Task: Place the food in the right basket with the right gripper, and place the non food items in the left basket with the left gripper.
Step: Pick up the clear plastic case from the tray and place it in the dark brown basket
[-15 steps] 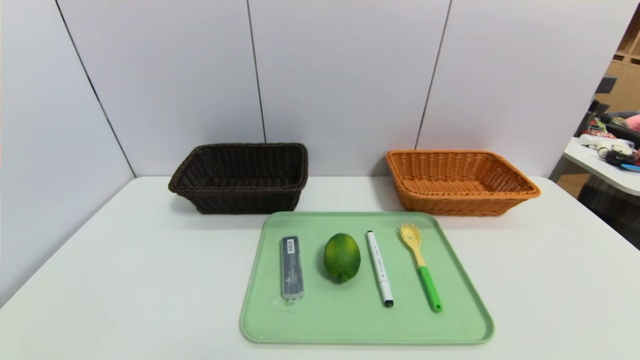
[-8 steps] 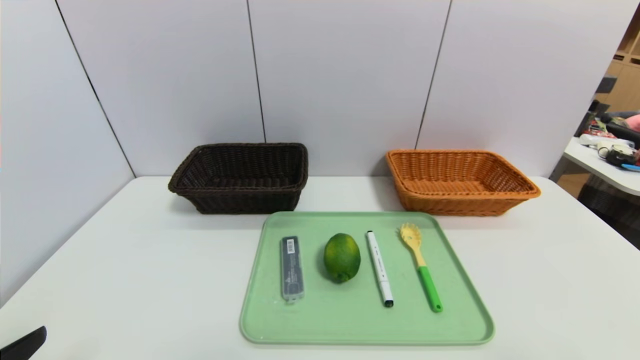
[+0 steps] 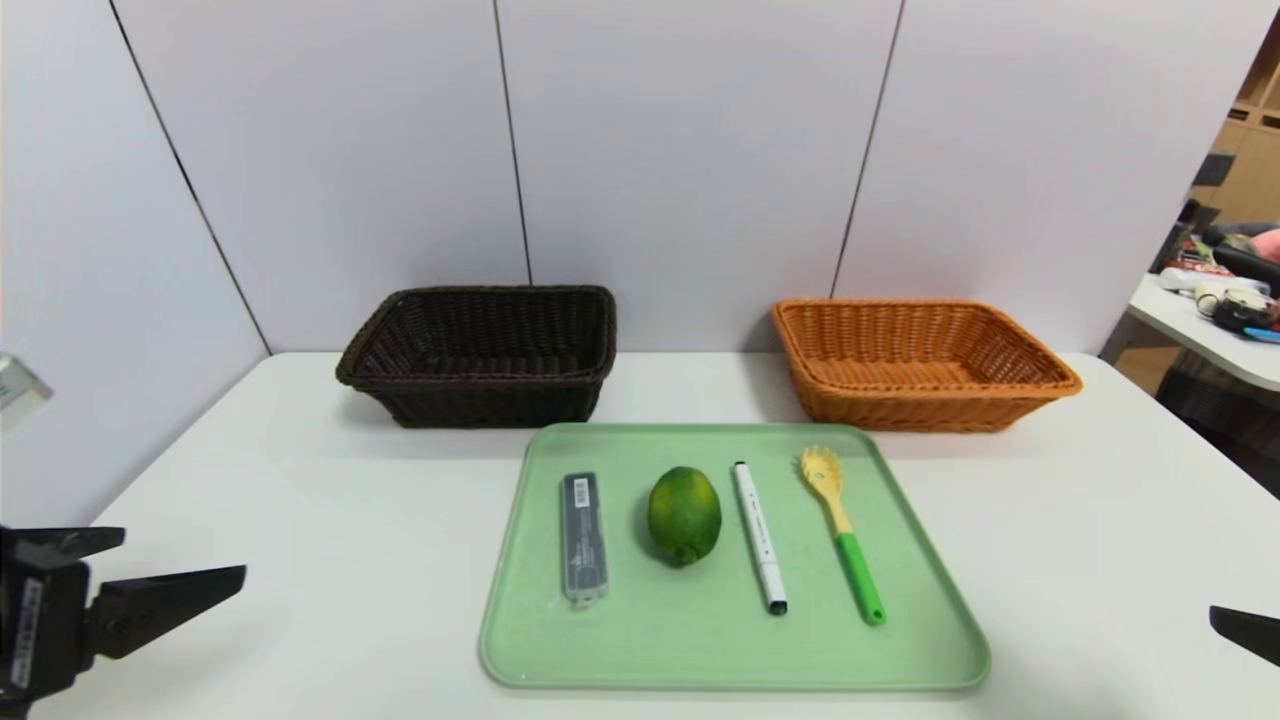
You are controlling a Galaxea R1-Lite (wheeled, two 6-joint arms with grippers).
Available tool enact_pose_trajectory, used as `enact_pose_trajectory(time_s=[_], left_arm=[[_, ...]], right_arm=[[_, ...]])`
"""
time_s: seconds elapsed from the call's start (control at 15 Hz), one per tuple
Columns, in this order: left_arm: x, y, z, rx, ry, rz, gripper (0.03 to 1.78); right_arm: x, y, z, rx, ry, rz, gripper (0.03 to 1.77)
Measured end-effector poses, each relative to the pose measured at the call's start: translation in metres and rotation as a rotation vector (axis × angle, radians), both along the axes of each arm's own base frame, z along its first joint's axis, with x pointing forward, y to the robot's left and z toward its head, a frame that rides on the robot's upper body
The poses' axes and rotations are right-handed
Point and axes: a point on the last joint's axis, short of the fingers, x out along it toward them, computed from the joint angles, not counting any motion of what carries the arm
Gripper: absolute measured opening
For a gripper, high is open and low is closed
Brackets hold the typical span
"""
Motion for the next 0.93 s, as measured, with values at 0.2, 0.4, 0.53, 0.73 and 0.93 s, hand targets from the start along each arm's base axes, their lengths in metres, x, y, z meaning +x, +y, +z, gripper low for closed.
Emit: enact_pose_trajectory(time_s=[0.2,0.4,0.53,0.73,0.93], left_arm=[[0.026,-0.021,0.0,-0.029,0.079,-0.105,1.69],[0.046,-0.048,-0.002,-0.082,0.163,-0.174,1.69],[0.059,-0.064,-0.004,-0.115,0.217,-0.181,1.69],[0.075,-0.088,-0.007,-0.145,0.278,-0.198,1.69],[0.084,-0.107,-0.007,-0.163,0.303,-0.185,1.69]], right_arm=[[0.021,0.002,0.004,0.044,0.065,0.063,1.7],[0.041,0.006,-0.001,0.043,0.128,0.108,1.7],[0.057,0.012,-0.004,0.042,0.151,0.141,1.7],[0.082,0.02,-0.011,0.044,0.183,0.176,1.7],[0.106,0.026,-0.014,0.05,0.238,0.168,1.7]])
